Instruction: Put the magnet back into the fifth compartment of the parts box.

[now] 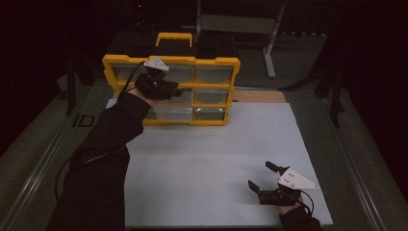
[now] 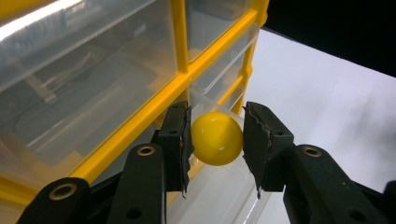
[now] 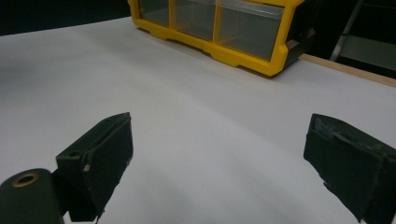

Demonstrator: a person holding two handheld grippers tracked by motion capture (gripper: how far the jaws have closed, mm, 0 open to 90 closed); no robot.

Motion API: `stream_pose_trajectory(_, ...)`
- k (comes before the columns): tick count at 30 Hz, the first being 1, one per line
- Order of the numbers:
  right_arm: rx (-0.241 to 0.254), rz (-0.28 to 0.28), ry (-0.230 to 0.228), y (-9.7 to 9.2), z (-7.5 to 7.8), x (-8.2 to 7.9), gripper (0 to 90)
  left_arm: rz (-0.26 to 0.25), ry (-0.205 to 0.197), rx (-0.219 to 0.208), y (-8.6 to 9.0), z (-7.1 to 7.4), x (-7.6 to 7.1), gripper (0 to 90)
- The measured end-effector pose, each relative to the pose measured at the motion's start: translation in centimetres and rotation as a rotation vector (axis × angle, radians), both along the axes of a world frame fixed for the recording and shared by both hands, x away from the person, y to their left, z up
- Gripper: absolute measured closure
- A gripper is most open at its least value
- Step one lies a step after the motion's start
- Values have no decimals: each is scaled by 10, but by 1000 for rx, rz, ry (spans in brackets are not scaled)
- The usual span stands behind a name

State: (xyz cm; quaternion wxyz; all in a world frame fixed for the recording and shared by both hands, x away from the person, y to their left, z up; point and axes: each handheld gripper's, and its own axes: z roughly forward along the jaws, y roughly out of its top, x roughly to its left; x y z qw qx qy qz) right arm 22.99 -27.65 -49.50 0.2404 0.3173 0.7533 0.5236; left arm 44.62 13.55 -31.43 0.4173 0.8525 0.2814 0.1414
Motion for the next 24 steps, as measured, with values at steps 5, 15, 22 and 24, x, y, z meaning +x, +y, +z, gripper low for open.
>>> stream_pose_trajectory(5,-1,1,-3,0,0,0,85,27,18,18,-3,-6,2,627)
stream_pose_trajectory(15,-6,-3,-12,0,1,-1,85,64,65,39,-6,-12,4,626)
stream_pose_trajectory(22,-7,-1,-11,0,1,-1,85,81,88,64,-5,-12,5,626)
stream_pose_trajectory(24,-7,0,-11,0,1,-1,85,83,108,77,-5,-13,6,625)
